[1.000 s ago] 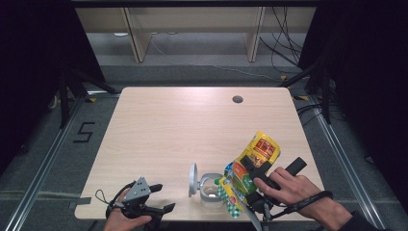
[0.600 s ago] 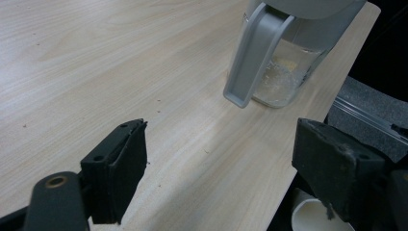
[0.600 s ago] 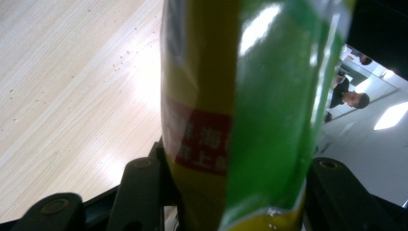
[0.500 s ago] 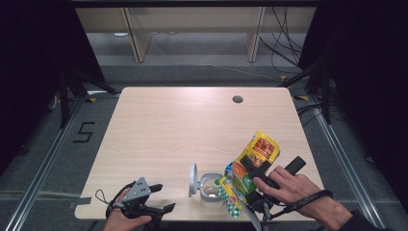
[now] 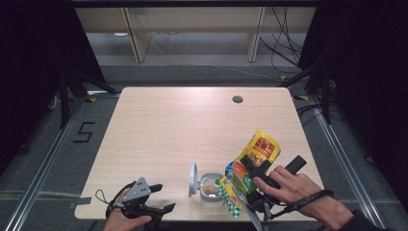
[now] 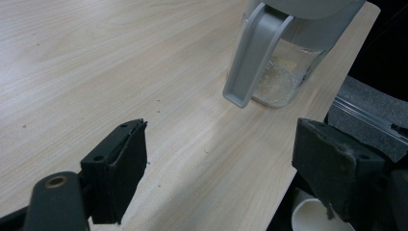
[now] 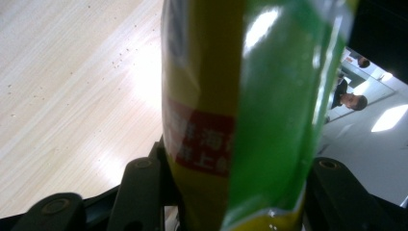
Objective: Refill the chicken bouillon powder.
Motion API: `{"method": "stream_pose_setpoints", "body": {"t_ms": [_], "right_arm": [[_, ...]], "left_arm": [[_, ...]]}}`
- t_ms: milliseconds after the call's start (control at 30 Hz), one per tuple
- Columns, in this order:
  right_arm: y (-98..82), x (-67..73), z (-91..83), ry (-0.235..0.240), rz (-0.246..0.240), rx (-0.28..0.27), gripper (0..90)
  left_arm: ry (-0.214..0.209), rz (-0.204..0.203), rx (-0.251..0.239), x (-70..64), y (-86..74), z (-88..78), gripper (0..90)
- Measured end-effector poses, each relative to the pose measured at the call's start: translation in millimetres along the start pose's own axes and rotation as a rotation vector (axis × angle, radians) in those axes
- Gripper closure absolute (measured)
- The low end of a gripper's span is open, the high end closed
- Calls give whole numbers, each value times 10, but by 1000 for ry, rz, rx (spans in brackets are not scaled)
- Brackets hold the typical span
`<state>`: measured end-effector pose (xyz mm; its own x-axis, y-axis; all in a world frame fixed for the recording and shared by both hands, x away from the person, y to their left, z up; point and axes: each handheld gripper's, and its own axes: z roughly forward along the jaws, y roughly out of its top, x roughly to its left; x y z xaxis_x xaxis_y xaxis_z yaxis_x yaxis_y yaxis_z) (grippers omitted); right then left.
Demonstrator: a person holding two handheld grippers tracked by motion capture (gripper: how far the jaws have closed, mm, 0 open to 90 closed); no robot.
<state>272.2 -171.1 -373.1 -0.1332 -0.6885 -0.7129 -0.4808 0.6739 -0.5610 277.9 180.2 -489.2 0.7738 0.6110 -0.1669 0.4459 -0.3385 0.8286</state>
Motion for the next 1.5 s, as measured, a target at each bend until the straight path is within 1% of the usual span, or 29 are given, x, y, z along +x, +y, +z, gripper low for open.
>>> {"method": "stream_pose_setpoints", "body": {"t_ms": [67,333,367,433,467,533,567,600,667,733,767,833,867,900,967,1100,1133,1167,1200,1267,1300,1333,1400,1433,1500], "right_arm": [[2,0,-2,-8,-4,0,574],[4,5,-2,-8,-10,-2,575],[4,10,-4,-19,-14,0,575],[3,11,-7,-17,-11,0,575],[8,22,-10,-16,6,3,575],[13,26,-8,11,18,2,575],[15,28,-8,4,20,4,575],[17,29,-8,-5,16,5,576],[15,26,-8,5,16,2,576],[15,25,-8,3,16,2,576],[17,28,-9,-7,15,5,576],[18,28,-8,-5,16,5,576],[17,31,-8,-11,15,5,576],[15,26,-5,6,19,1,576],[14,30,-7,-5,15,1,576],[15,30,-7,-3,17,0,577],[16,31,-6,-9,19,0,577],[13,29,-3,9,22,-6,577],[12,30,-6,-4,15,-3,577],[14,33,-6,-13,16,0,577],[1,8,8,-3,-20,-18,577],[2,11,3,-14,-23,-11,578],[1,11,2,-13,-26,-10,578],[-3,6,6,1,-26,-16,578],[-3,7,0,-13,-30,-8,578]], "left_arm": [[-3,1,3,4,2,-2,191],[0,2,0,2,0,0,191],[0,2,1,3,0,0,191],[0,2,1,2,1,0,191],[0,2,1,2,1,0,191],[-3,-1,4,1,1,-1,191],[-5,5,4,5,3,-2,191],[-4,3,3,5,2,-2,191],[-4,2,2,5,2,-1,191],[-4,2,3,5,2,-2,191],[-4,3,2,5,2,-2,191],[-4,4,3,6,3,-3,191],[-4,3,2,5,3,-2,191],[-4,3,2,6,3,-3,191],[-4,2,3,6,3,-3,191],[-4,3,1,6,2,0,191],[-4,2,2,6,3,-1,191],[-4,2,1,6,2,-1,191],[-4,2,1,6,2,-1,191],[1,5,6,10,3,-5,191],[1,6,6,10,3,-5,191],[2,6,6,10,3,-5,191],[0,3,0,3,1,0,191],[0,3,0,3,1,0,191],[0,3,0,4,1,0,191]]}}
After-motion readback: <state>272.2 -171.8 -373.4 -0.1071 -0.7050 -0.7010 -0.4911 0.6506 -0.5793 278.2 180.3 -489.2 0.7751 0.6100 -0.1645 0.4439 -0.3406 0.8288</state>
